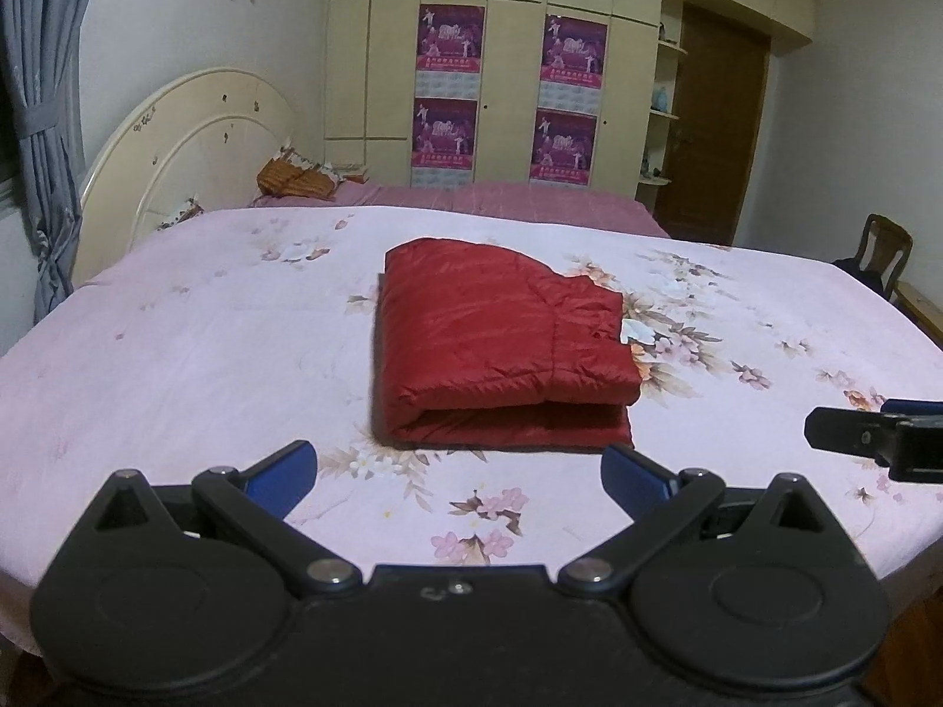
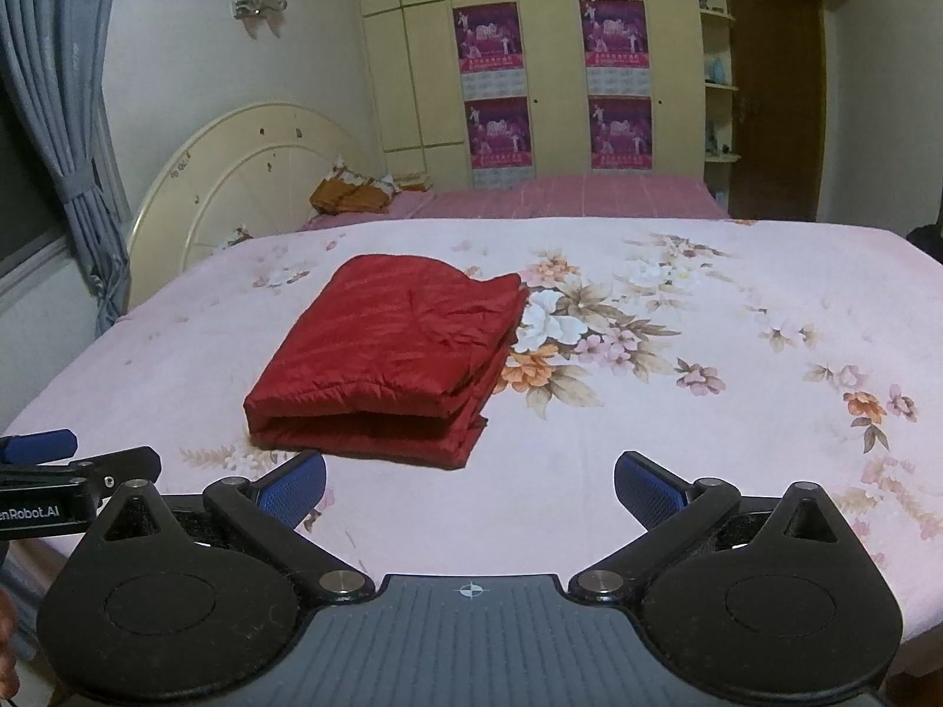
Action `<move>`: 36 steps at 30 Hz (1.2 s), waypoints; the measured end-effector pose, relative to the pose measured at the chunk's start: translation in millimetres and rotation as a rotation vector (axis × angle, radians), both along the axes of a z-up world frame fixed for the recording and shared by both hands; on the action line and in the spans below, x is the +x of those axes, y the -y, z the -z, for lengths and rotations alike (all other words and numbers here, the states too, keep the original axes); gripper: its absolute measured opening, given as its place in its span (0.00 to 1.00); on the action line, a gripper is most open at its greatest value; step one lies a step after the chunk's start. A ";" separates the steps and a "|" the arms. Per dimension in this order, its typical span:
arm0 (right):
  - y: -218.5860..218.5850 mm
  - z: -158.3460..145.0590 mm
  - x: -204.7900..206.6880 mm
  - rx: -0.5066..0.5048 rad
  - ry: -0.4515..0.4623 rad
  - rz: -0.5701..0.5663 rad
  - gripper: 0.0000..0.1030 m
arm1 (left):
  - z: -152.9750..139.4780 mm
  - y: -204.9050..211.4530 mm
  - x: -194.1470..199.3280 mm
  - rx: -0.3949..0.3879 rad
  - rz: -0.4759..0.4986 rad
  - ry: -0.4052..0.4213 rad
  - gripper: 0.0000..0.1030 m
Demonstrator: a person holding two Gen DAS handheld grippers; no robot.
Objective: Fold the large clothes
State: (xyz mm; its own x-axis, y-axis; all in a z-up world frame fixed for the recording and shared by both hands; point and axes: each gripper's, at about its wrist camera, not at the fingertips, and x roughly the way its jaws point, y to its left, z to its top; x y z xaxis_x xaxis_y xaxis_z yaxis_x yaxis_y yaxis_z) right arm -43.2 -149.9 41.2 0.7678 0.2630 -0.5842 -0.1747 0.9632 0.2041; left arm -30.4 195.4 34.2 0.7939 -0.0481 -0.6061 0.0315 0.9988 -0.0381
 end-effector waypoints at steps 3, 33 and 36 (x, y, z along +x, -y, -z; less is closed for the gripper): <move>0.1 -0.7 -0.2 0.000 0.002 -0.001 1.00 | -0.5 0.5 0.4 0.001 0.003 0.005 0.99; 2.5 -9.0 1.9 0.000 0.009 -0.008 1.00 | -6.9 0.9 2.8 0.009 0.016 0.024 0.99; 2.6 -9.0 1.9 0.000 0.009 -0.008 1.00 | -7.6 0.0 3.6 0.009 0.018 0.025 0.99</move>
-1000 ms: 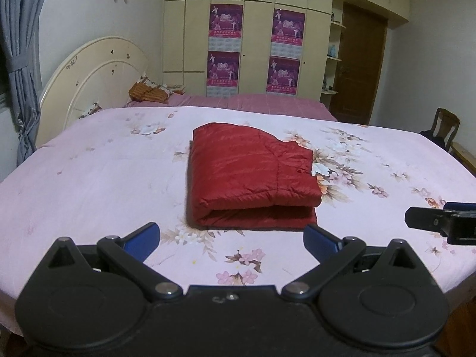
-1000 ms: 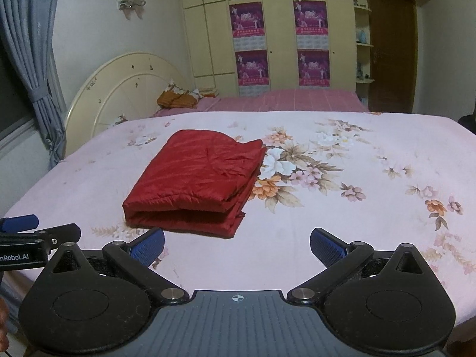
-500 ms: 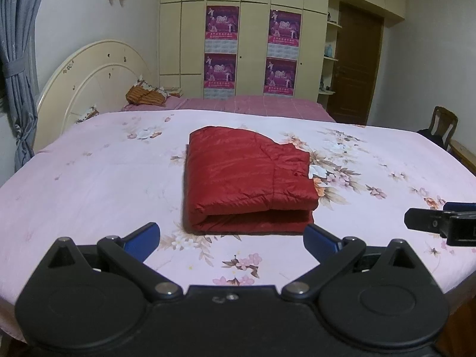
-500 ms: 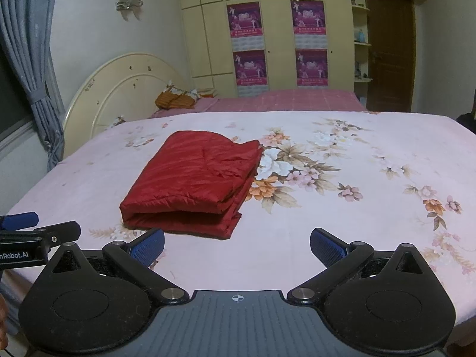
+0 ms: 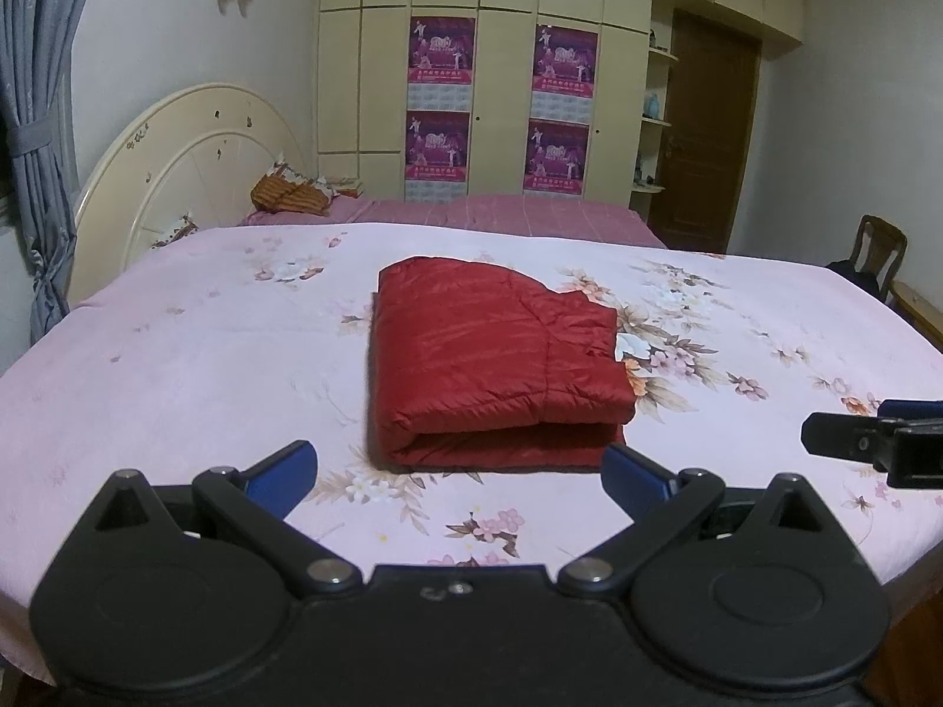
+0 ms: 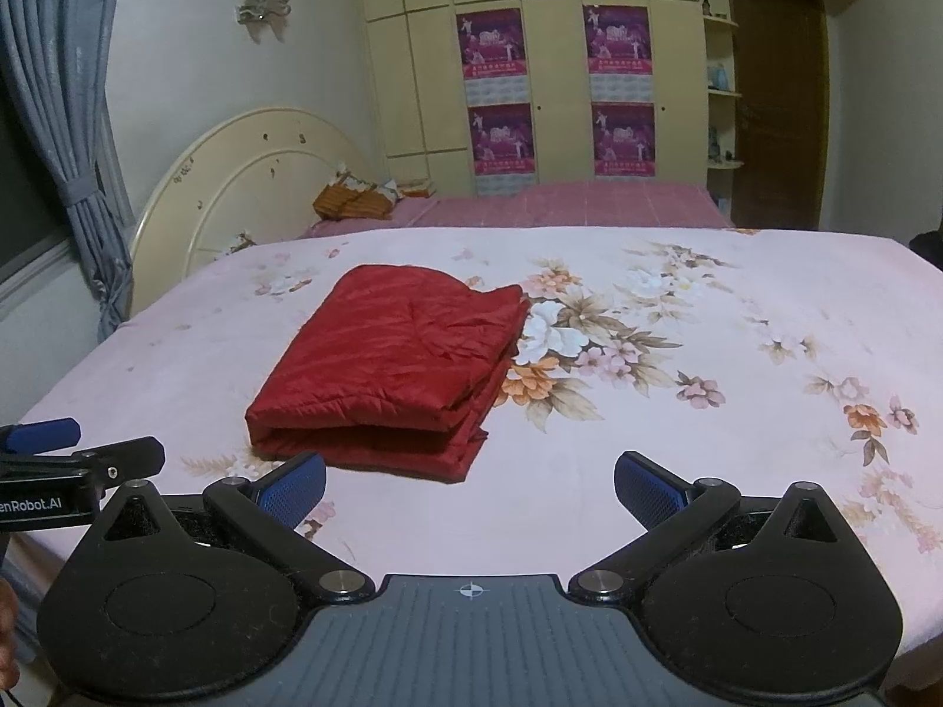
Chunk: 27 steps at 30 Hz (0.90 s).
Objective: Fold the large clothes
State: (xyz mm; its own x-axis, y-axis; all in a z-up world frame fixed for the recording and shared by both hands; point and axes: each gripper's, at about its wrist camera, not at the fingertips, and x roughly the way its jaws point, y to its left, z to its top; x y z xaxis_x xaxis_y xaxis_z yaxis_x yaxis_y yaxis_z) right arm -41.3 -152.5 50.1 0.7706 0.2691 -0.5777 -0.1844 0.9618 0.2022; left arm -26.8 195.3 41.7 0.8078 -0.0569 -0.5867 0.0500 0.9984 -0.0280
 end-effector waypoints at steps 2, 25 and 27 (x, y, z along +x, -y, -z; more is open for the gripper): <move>-0.2 -0.5 -0.3 0.001 -0.001 -0.001 1.00 | -0.7 -0.9 0.3 0.000 0.002 0.002 0.99; -4.6 -3.6 2.6 0.001 0.007 -0.003 1.00 | -2.0 -1.0 1.2 0.001 0.004 0.007 0.99; -3.6 -3.3 3.5 0.000 0.007 -0.003 1.00 | -2.1 -0.9 1.2 0.001 0.003 0.007 0.99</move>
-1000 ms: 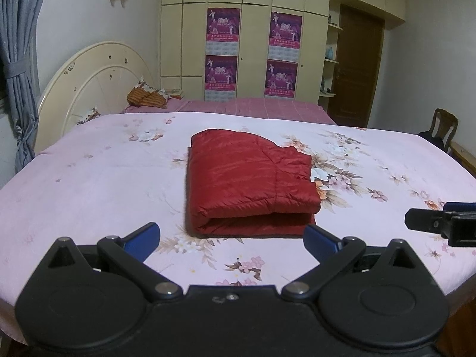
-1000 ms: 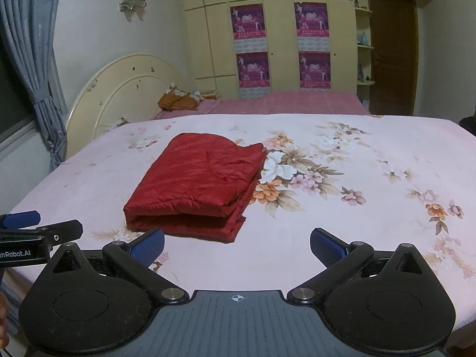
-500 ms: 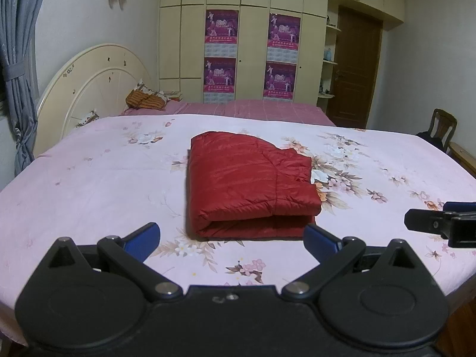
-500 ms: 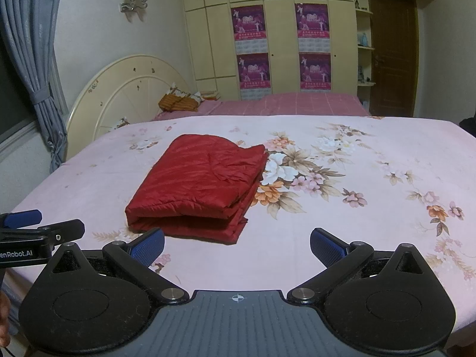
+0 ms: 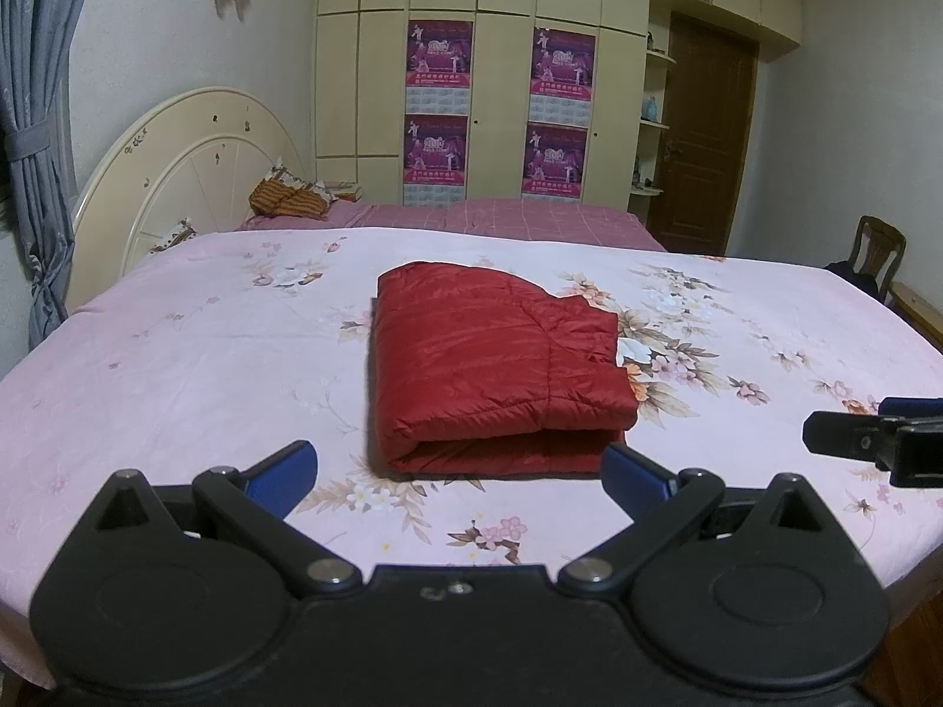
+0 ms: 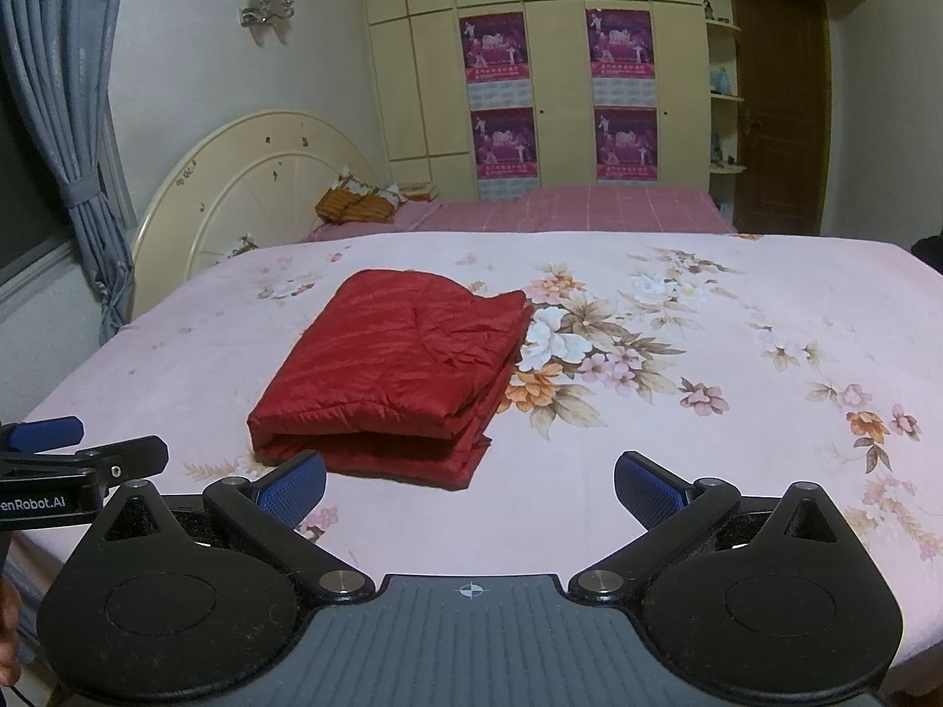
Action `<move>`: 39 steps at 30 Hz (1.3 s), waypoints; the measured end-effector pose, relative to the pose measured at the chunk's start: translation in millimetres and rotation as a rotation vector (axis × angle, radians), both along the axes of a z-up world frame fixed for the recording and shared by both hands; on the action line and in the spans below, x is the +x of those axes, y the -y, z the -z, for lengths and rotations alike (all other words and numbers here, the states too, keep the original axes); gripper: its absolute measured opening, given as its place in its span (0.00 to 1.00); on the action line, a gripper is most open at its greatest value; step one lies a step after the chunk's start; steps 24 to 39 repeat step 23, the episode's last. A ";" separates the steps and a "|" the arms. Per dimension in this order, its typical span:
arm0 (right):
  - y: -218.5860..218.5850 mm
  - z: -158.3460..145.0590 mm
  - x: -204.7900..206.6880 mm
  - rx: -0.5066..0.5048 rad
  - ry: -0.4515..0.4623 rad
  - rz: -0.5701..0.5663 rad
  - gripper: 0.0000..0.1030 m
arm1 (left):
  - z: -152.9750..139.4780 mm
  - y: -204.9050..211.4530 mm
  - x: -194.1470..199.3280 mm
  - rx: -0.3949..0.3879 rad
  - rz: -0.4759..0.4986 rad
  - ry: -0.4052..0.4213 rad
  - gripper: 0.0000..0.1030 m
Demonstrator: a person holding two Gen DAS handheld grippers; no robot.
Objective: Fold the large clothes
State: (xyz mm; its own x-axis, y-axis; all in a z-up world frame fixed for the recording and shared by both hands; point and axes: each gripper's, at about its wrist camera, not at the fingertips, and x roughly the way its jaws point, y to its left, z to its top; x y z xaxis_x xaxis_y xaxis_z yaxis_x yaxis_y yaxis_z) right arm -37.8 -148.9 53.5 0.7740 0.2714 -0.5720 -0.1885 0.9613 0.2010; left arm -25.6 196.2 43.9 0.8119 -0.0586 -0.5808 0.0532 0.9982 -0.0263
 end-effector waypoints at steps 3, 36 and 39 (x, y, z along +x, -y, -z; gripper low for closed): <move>0.6 0.0 0.5 0.000 0.001 -0.001 1.00 | -0.3 -0.2 0.2 -0.002 -0.001 -0.001 0.99; 5.4 -1.6 1.7 0.000 0.013 -0.021 1.00 | -1.3 2.4 0.9 -0.023 0.000 0.008 1.00; 5.4 -1.6 1.7 0.000 0.013 -0.021 1.00 | -1.3 2.4 0.9 -0.023 0.000 0.008 1.00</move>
